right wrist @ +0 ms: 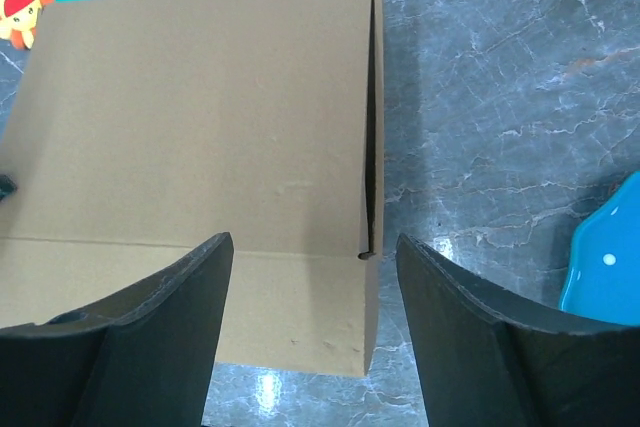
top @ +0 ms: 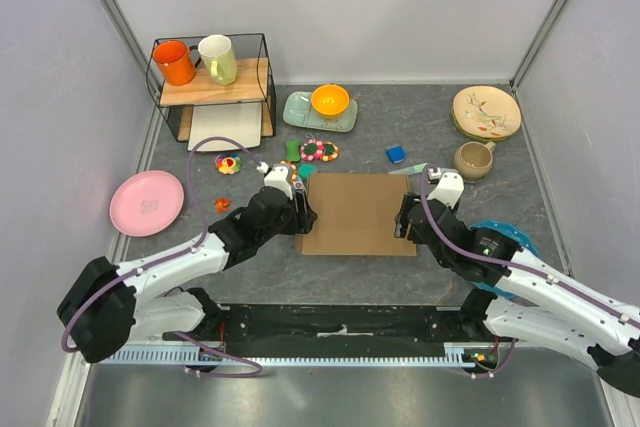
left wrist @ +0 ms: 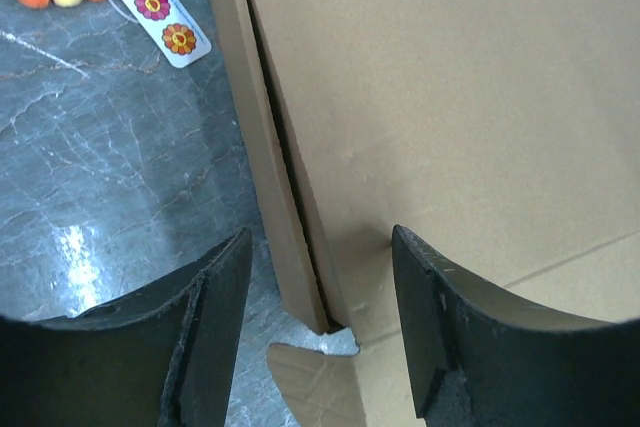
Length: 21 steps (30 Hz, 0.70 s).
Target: Fold the paper box
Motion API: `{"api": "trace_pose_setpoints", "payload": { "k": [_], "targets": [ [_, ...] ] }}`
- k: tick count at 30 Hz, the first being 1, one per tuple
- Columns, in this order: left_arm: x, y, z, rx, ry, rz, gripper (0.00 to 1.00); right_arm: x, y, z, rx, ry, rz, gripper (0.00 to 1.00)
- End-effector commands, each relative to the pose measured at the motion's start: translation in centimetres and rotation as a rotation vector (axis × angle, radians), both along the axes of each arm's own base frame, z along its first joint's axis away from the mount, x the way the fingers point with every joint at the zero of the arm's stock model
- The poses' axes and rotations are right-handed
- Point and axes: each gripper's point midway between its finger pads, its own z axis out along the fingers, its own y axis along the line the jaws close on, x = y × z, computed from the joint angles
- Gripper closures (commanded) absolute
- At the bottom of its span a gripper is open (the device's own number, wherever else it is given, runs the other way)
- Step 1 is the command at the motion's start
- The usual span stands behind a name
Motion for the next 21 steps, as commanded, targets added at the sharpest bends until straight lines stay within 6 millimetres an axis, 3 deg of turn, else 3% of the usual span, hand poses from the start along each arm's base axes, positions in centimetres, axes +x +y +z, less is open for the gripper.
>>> {"api": "trace_pose_setpoints", "payload": {
  "k": [1,6,10,16,21],
  "targets": [
    [1.5,-1.2,1.6,0.002,-0.034,-0.028,0.35,-0.2,-1.0,0.1,-0.047,0.005,-0.014,0.25],
    [1.3,-1.7,0.6,0.011,-0.003,-0.048,0.35,-1.6,0.4,-5.0,-0.129,0.178,0.073,0.26],
    [1.3,-1.8,-0.4,0.028,0.020,-0.054,0.36,-2.4,0.9,-7.4,-0.176,0.285,0.094,0.27],
    [2.0,-1.6,-0.4,0.038,0.014,-0.038,0.36,-2.8,0.6,-7.7,-0.202,0.328,0.082,0.27],
    [2.6,-1.2,-0.1,0.044,0.019,-0.015,0.36,-3.2,0.8,-9.4,-0.193,0.366,0.059,0.28]
  ]
}}
